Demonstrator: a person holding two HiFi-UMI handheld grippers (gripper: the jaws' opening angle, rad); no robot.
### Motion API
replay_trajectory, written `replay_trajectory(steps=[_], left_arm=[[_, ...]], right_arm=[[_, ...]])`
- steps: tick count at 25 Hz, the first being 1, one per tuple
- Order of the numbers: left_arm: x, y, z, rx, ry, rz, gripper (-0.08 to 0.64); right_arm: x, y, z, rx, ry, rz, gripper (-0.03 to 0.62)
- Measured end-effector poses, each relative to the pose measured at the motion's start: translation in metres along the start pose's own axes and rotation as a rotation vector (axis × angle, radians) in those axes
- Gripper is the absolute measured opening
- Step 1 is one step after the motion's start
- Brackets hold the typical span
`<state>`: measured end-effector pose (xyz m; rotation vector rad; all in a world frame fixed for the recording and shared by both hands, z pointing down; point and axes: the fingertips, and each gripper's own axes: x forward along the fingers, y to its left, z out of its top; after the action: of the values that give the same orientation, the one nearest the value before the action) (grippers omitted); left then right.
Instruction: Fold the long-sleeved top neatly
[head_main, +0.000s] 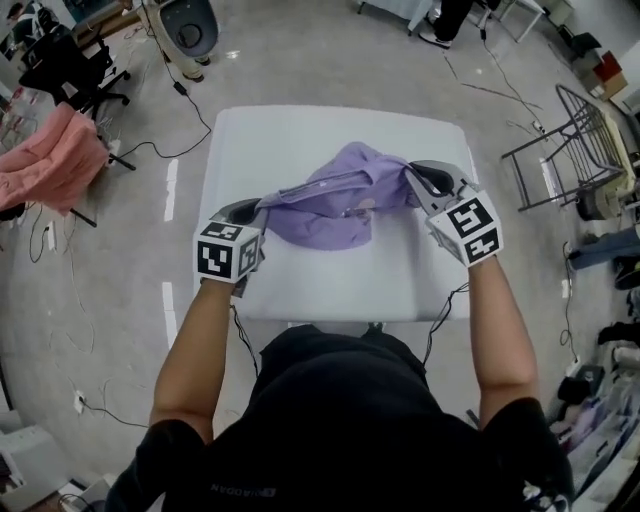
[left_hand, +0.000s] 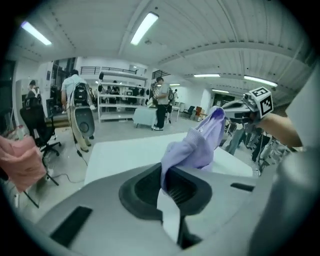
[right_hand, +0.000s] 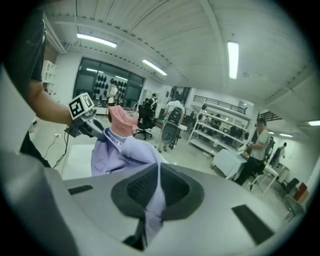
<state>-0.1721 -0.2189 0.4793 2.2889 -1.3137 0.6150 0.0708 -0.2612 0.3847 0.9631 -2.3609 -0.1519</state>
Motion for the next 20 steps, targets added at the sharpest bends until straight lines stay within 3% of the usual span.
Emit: replay_trajectory(steps=[5, 9, 15, 20], left_arm=[[-0.028, 0.002, 0.109, 0.207, -0.105, 0.007, 0.015], [-0.050, -0.015, 0.168, 0.309, -0.179, 0.031, 0.015], [-0.099, -0.051, 0.233, 0.426, -0.259, 0.096, 0.015], [-0.150, -0.078, 0.263, 0.488, -0.317, 0.142, 0.015]], right_arm=[[-0.028, -0.038, 0.043, 0.054, -0.065, -0.178, 0.017], [-0.063, -0.060, 0.070, 0.091, -0.129, -0.228, 0.018], [-0.125, -0.078, 0.107, -0.078, -0.161, -0.285, 0.018], [-0.177, -0.072, 0.135, -0.211, -0.195, -0.291, 0.018]])
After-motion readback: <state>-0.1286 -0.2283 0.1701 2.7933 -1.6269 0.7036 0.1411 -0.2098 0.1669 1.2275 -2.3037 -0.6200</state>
